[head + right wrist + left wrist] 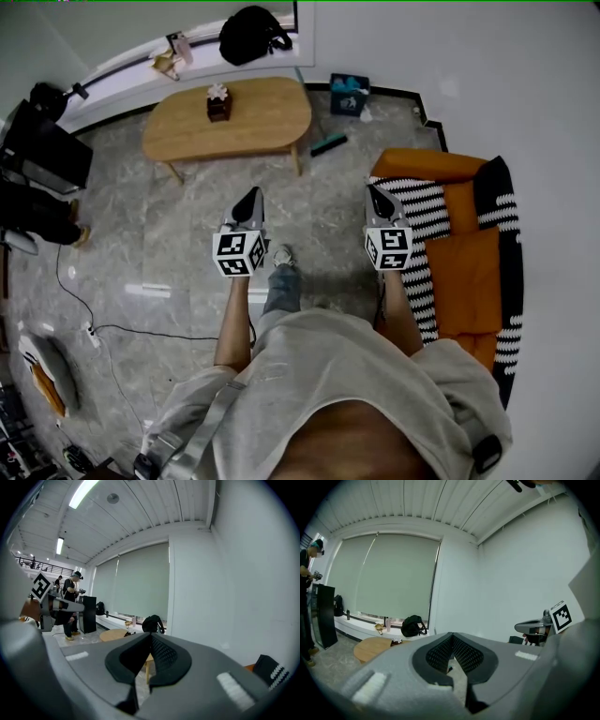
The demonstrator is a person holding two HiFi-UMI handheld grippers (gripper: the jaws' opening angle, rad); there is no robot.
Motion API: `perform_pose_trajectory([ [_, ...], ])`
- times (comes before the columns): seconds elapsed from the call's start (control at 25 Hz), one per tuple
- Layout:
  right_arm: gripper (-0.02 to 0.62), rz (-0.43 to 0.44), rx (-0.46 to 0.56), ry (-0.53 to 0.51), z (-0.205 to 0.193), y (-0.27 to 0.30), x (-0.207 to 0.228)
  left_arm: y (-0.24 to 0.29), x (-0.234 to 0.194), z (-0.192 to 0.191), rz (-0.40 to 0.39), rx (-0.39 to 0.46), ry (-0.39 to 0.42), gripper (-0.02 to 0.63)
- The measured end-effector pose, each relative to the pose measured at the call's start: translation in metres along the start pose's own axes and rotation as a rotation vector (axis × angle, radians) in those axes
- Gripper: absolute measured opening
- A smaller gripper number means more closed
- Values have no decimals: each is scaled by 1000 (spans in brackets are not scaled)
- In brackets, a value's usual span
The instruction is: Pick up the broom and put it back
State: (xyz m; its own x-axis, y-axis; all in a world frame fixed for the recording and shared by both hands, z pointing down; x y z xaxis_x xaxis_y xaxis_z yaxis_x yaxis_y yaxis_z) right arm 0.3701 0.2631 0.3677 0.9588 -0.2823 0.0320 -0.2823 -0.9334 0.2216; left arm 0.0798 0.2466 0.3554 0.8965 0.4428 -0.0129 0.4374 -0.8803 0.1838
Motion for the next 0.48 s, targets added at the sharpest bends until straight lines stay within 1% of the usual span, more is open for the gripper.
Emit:
perform_pose_trajectory([
  [0.2,3,-43,-2,-3,15,49,4,51,-35,13,-42,15,-4,1],
  [0.48,2,-83,7,-11,48,126,-1,116,-96,33,-85,27,-8,1],
])
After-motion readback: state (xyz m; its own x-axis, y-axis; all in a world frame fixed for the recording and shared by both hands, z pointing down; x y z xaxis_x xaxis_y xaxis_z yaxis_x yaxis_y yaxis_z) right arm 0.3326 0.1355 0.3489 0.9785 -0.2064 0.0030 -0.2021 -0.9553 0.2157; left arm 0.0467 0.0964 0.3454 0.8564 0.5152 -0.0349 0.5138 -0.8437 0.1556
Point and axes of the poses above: the fingertips, and each gripper's own axes: y forward along the fingers, x to its right, z out of its top, the point moved 4 cm from there along -y, backward along the fingers, and after that the axes turned 7 degrees about y, right-handed, at the moved point
